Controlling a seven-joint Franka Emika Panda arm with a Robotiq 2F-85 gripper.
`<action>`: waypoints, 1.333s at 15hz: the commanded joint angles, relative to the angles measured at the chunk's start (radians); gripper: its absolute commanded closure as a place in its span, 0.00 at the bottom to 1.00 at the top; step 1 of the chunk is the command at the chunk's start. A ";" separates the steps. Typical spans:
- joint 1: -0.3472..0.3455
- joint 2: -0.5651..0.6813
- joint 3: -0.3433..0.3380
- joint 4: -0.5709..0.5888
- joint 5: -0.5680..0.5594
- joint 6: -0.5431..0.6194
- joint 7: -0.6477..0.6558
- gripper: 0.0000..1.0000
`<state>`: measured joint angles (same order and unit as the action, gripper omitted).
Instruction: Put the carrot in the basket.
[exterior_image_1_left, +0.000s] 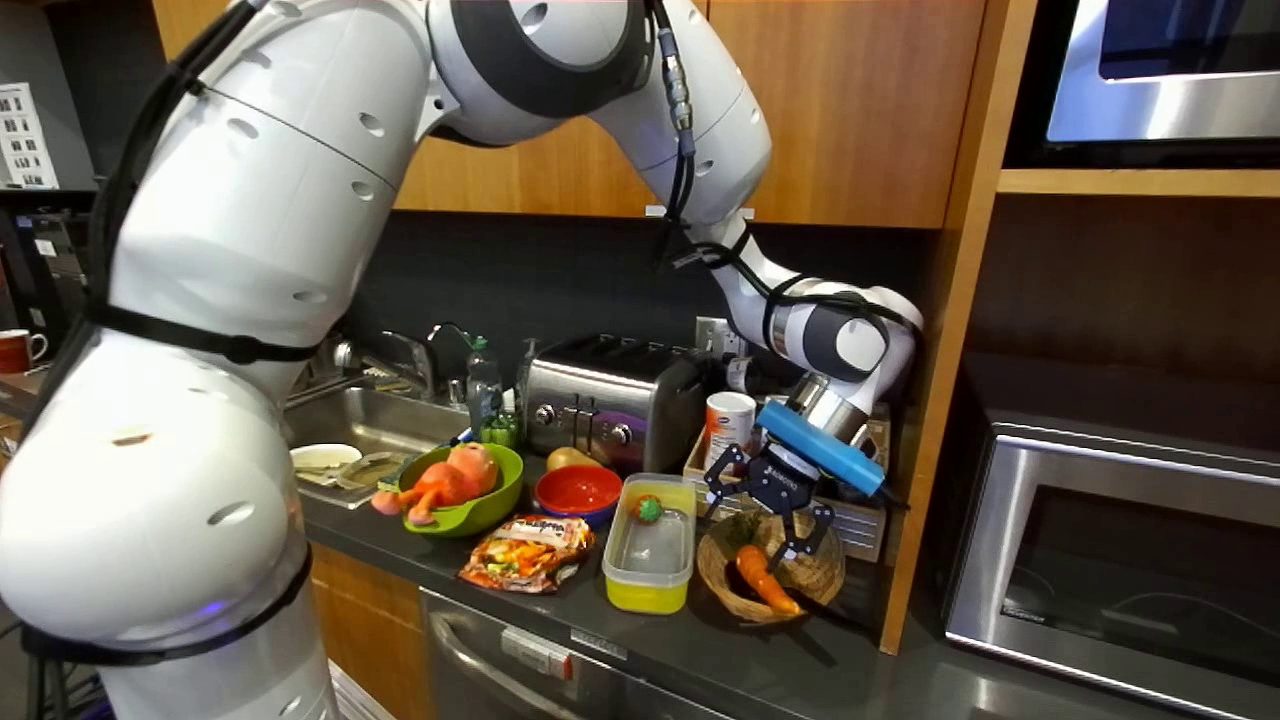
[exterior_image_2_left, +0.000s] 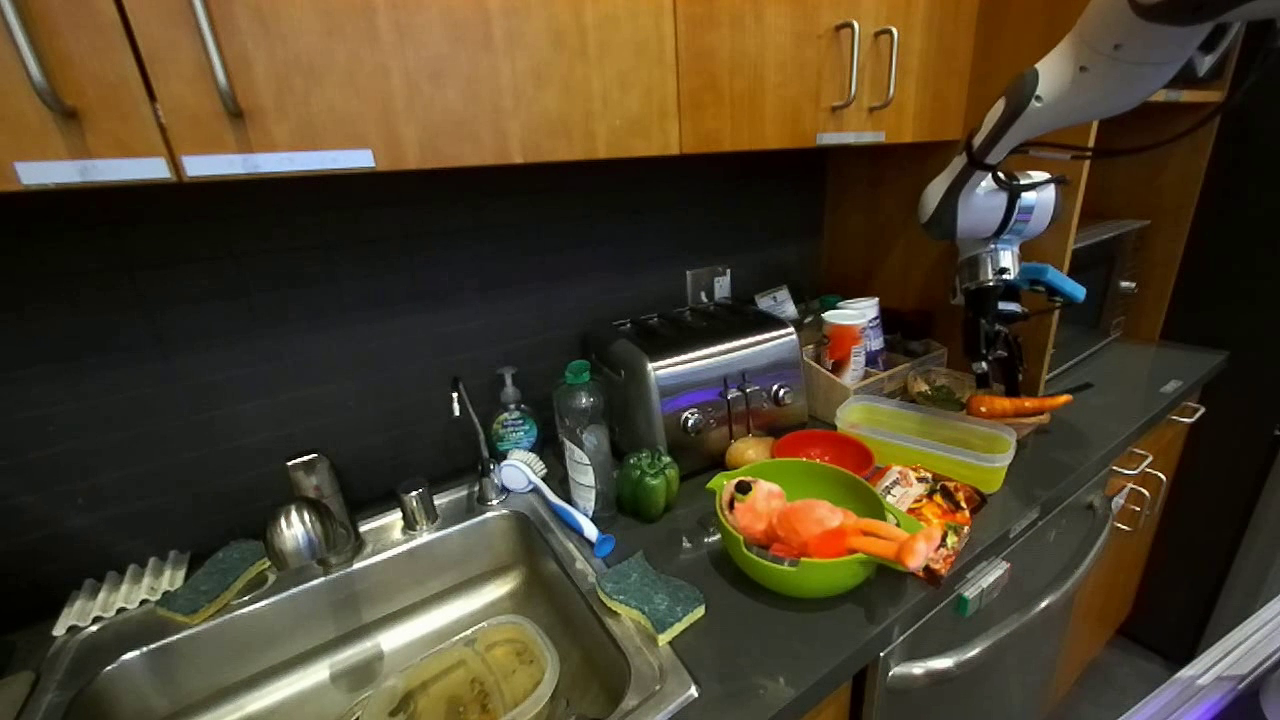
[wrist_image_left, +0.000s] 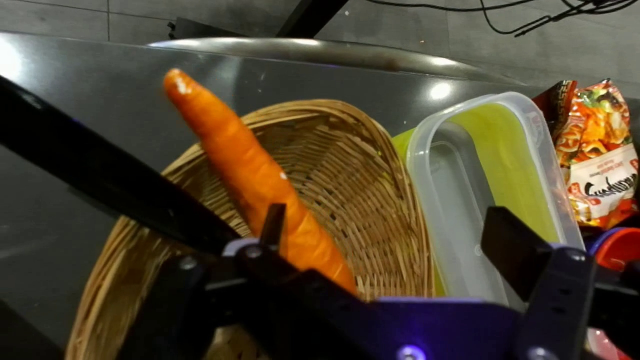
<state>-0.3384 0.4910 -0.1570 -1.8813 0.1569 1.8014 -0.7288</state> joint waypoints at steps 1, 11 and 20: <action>0.024 -0.087 0.006 -0.076 -0.032 0.060 0.080 0.00; 0.093 -0.279 0.005 -0.296 -0.109 0.256 0.287 0.00; 0.140 -0.467 0.005 -0.503 -0.162 0.333 0.437 0.00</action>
<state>-0.2178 0.1214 -0.1501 -2.2964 0.0185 2.1027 -0.3488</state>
